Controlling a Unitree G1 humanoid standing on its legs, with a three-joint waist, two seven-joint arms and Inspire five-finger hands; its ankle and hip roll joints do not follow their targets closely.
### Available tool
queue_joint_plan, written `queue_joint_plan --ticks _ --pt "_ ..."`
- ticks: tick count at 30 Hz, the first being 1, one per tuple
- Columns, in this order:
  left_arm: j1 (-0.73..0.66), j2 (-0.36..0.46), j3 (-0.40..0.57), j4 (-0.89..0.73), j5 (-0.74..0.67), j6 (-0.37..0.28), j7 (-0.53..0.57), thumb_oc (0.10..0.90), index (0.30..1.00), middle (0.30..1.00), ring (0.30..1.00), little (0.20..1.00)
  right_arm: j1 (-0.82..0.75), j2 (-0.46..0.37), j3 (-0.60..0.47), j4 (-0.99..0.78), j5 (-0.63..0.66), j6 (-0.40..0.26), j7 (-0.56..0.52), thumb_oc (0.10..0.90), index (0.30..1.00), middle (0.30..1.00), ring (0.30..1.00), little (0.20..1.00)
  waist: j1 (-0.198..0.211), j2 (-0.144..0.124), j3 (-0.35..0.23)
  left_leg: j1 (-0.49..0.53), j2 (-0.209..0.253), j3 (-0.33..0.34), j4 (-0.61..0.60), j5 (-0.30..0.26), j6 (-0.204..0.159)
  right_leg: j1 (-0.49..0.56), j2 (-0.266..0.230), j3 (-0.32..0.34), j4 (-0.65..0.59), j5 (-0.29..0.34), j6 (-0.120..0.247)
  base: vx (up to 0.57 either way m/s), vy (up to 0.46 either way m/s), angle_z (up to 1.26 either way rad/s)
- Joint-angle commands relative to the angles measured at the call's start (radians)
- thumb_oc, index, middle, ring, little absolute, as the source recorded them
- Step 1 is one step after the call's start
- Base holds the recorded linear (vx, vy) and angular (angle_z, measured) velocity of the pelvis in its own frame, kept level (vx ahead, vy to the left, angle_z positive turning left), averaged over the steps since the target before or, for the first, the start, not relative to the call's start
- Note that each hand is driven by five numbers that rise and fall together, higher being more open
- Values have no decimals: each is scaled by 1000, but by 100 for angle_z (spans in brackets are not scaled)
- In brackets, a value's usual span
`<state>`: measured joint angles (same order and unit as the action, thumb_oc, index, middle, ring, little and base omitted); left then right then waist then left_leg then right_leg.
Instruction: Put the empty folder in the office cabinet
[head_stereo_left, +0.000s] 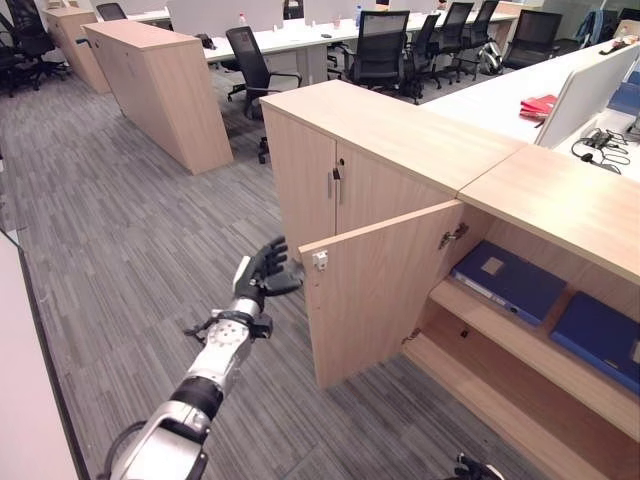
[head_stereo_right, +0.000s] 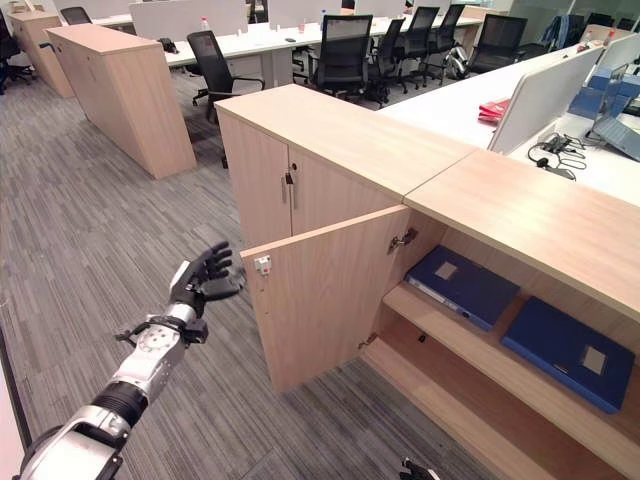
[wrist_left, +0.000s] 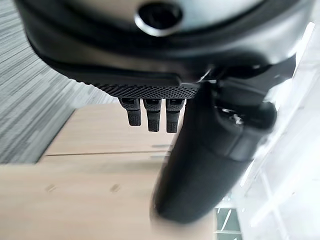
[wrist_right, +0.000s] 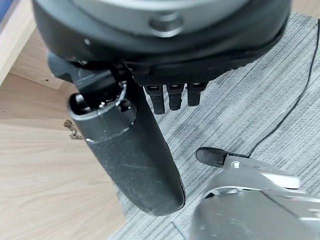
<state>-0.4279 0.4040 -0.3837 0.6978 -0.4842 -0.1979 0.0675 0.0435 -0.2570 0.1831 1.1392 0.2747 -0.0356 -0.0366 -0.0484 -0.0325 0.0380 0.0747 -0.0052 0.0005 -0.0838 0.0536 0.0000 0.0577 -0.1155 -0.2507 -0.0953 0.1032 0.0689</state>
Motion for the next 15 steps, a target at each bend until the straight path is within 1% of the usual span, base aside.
queue_joint_plan --ticks 1,2,3,5,10,11,15 --pt "-166 -30 36 -24 44 -94 -20 800 900 900 900 900 -58 -68 11 20 -31 -32 -23 800 900 900 900 900 13 28 -7 26 -29 -54 -3 -131 -3 72 -46 -50 51 -115 83 0 0 0" --pt "-166 -30 36 -24 44 -94 -20 800 900 900 900 900 -58 -68 11 20 -31 -32 -23 800 900 900 900 900 13 28 -7 26 -29 -54 -3 -131 -3 72 -46 -50 51 -115 83 0 0 0" --pt "-150 -53 19 -41 54 -91 -29 800 900 900 900 900 -61 -71 6 26 -36 -30 -22 800 900 900 900 900 14 29 -4 24 -31 -51 -3 -130 0 70 -51 -52 55 -112 86 0 0 0" --pt "-140 -64 6 -52 61 -89 -37 800 900 900 900 900 -65 -74 5 31 -46 -27 -24 800 900 900 900 900 16 30 -3 21 -32 -44 -3 -130 2 65 -56 -55 59 -110 89 -14 20 0" --pt "-117 -72 -15 -92 68 -89 -57 800 900 900 900 900 -71 -78 -1 31 -51 -25 -22 800 900 900 900 900 20 32 2 16 -35 -33 -3 -129 6 57 -66 -61 65 -100 97 -13 23 -5" --pt "-104 -75 -31 -115 84 -88 -70 800 900 900 900 900 -68 -74 -2 22 -52 -27 -18 800 900 900 900 900 18 31 3 15 -36 -25 -3 -129 7 53 -72 -64 66 -95 101 -16 60 -12" --pt "-106 -81 -41 -132 95 -83 -68 800 900 900 900 900 -69 -70 -2 8 -48 -29 -19 800 900 900 900 900 14 26 14 10 -34 -10 -3 -125 7 37 -72 -74 84 -90 100 -15 14 -4"
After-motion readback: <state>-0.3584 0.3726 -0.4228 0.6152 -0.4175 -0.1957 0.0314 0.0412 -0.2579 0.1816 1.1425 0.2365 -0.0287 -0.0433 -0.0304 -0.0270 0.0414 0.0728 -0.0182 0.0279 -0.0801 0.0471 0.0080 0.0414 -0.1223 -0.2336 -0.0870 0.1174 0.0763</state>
